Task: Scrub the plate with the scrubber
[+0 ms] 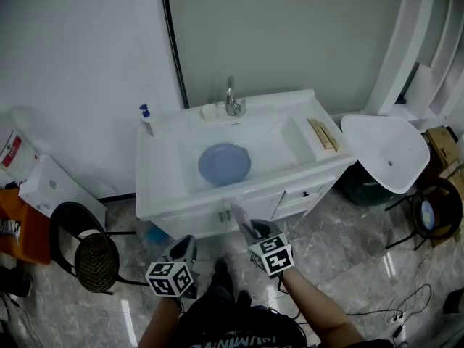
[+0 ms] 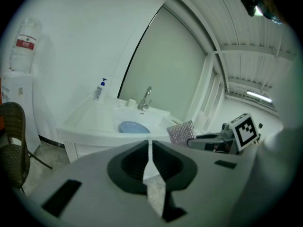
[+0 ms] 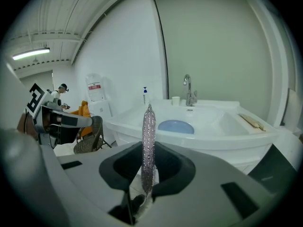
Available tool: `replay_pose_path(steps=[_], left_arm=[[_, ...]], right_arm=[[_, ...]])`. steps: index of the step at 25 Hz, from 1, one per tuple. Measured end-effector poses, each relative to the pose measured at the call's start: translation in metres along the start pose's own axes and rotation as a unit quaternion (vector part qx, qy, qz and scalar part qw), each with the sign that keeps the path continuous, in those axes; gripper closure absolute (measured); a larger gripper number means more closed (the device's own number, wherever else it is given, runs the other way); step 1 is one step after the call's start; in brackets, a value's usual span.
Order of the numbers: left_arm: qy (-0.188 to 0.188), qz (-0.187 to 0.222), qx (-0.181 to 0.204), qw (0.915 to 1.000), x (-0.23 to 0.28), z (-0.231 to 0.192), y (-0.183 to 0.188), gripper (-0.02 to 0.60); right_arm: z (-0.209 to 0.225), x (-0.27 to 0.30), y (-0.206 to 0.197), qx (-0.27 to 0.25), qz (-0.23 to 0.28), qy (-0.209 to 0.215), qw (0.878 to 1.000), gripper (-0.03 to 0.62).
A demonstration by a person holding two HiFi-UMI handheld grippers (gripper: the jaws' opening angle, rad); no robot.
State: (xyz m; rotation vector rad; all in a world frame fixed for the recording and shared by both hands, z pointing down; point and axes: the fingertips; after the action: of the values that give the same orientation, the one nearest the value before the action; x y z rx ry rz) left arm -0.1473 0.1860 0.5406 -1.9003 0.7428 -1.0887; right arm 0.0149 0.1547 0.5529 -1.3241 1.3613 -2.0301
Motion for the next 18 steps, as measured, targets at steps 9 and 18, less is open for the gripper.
replay_pose_path(steps=[9, 18], left_arm=[[-0.031, 0.003, 0.013, 0.9994, -0.005, 0.015, 0.004, 0.546], [-0.069, -0.003, 0.029, 0.9972, -0.031, 0.010, 0.004, 0.546]], right_arm=[[-0.006, -0.015, -0.005, 0.013, 0.009, -0.017, 1.000, 0.517], [-0.030, -0.031, -0.017, 0.040, 0.011, -0.056, 0.998, 0.517]])
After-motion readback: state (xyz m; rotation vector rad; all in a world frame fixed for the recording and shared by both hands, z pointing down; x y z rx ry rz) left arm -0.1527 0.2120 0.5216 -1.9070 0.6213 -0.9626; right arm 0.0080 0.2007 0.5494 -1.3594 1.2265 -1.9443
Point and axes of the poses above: the fingertips, and each gripper's own axes: x forward along the fingers, z to its right, y out of its top, and after that the axes turned 1 degree about x, right-handed
